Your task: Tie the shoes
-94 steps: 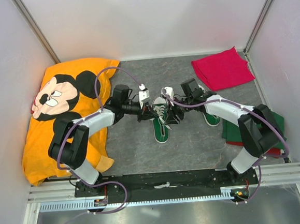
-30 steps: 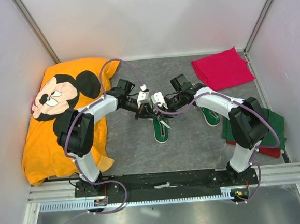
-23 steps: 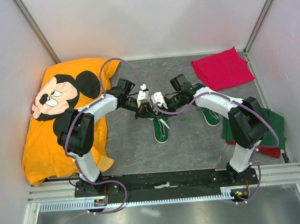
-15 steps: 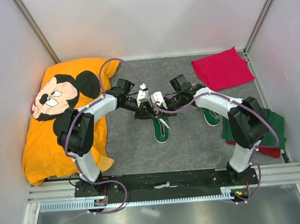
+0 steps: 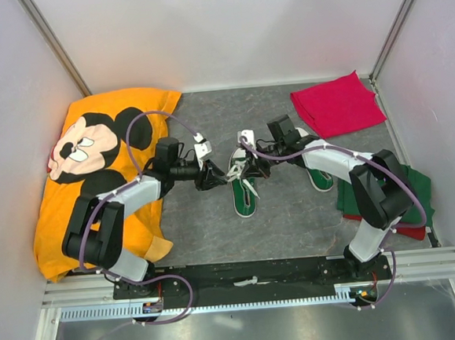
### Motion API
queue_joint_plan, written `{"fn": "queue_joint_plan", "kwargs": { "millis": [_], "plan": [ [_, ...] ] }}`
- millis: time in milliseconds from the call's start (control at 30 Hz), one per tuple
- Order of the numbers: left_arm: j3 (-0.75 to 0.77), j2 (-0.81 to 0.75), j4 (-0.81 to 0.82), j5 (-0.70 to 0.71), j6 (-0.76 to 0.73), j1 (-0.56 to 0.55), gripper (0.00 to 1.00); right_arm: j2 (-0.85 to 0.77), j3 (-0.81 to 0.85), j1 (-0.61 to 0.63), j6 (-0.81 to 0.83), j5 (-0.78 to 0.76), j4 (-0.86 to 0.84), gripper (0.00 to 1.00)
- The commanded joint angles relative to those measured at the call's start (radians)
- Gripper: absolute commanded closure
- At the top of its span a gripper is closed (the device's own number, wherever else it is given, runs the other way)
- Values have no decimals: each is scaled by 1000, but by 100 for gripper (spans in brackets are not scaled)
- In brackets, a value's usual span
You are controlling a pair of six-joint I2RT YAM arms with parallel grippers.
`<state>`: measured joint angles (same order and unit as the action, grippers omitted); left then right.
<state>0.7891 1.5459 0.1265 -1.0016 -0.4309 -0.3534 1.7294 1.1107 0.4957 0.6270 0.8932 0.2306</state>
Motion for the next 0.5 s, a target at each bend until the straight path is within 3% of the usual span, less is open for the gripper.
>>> {"fn": "queue_joint_plan", "kwargs": {
  "millis": [0,233,467],
  "plan": [
    [-77,-55,303,164,288,-13,56,-71,-71,-17,-311,13,-223,100],
    [-108,-47,441,189,362,-61,55,-102,-187,-22,-653,-59,-480,100],
    [-100,-20,495,149,354,-108,54,-116,-245,-25,-814,-118,-583,100]
  ]
}}
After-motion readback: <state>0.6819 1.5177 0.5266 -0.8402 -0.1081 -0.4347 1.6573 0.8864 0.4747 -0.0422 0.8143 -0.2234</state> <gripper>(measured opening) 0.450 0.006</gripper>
